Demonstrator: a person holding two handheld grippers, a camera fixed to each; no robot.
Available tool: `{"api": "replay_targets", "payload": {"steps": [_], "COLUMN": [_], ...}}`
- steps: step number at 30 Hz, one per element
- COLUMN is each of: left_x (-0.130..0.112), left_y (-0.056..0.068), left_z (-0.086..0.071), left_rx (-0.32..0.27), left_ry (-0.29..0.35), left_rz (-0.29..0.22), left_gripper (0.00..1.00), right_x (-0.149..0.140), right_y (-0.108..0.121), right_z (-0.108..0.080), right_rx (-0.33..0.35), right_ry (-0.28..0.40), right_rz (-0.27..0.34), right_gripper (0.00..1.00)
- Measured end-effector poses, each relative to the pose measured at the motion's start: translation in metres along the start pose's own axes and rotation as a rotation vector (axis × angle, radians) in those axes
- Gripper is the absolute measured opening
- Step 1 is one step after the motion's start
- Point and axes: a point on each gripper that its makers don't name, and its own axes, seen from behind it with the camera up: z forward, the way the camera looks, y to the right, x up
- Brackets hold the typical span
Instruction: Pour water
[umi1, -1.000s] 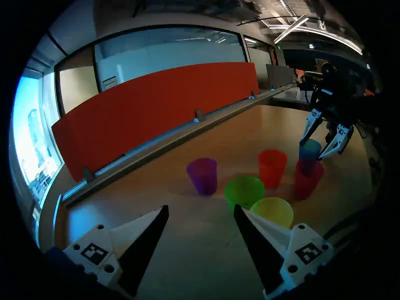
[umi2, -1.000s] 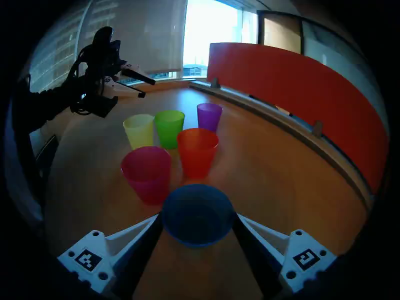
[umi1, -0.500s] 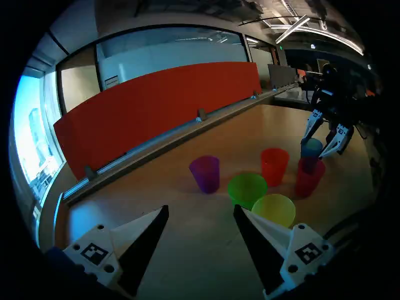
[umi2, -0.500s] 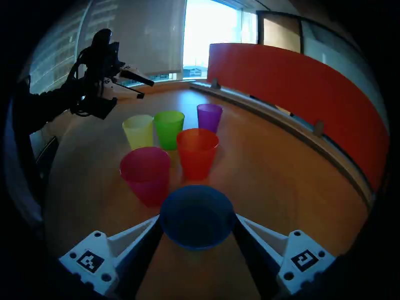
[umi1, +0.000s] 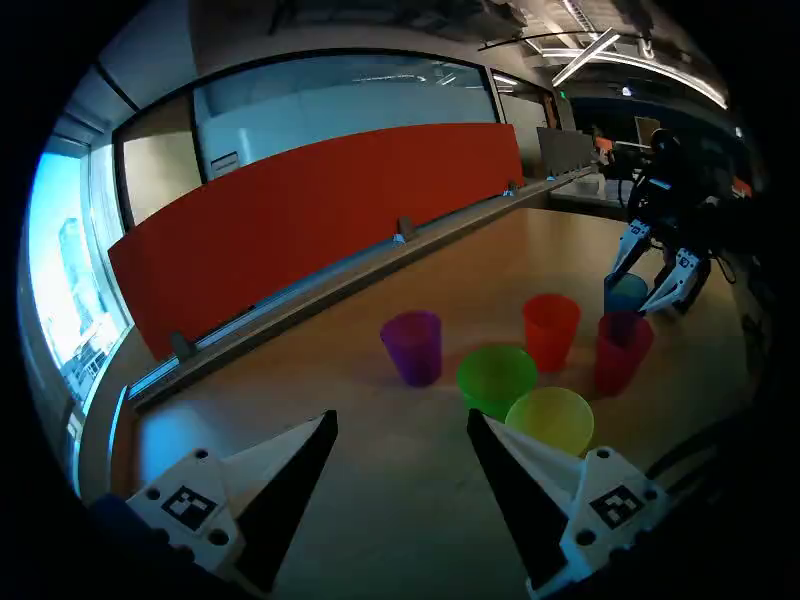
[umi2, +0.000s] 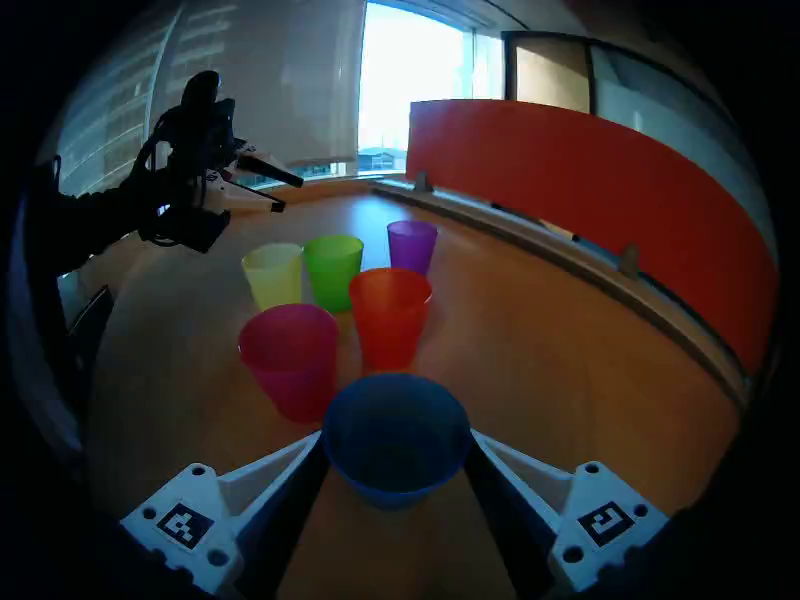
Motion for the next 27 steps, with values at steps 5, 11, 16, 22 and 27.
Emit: {"api": "replay_targets", "payload": {"steps": [5, 11, 16, 22, 27], "left_x": [0.002, 0.003, 0.004, 0.004, 0.004], "left_y": [-0.001, -0.003, -0.004, -0.006, -0.006], "left_z": [-0.002, -0.002, -0.001, 0.001, 0.003], "left_rx": [0.002, 0.004, 0.003, 0.005, 0.001], "left_ry": [0.005, 0.012, 0.018, 0.021, 0.025], "left_rz": [-0.002, -0.007, -0.011, -0.014, -0.019], "left_gripper": [0.96, 0.96, 0.96, 0.96, 0.96], "right_x": [0.015, 0.047, 0.072, 0.095, 0.116], "right_y": [-0.002, -0.002, -0.003, -0.004, -0.004], "right_z": [-0.006, -0.016, -0.023, -0.030, -0.035], "right_rx": [-0.005, -0.024, -0.035, -0.050, -0.064], "right_ry": [0.039, 0.124, 0.197, 0.266, 0.328], "right_rz": [0.001, 0.011, 0.020, 0.023, 0.018], "right_gripper": [0.91, 0.91, 0.91, 0.91, 0.91]}}
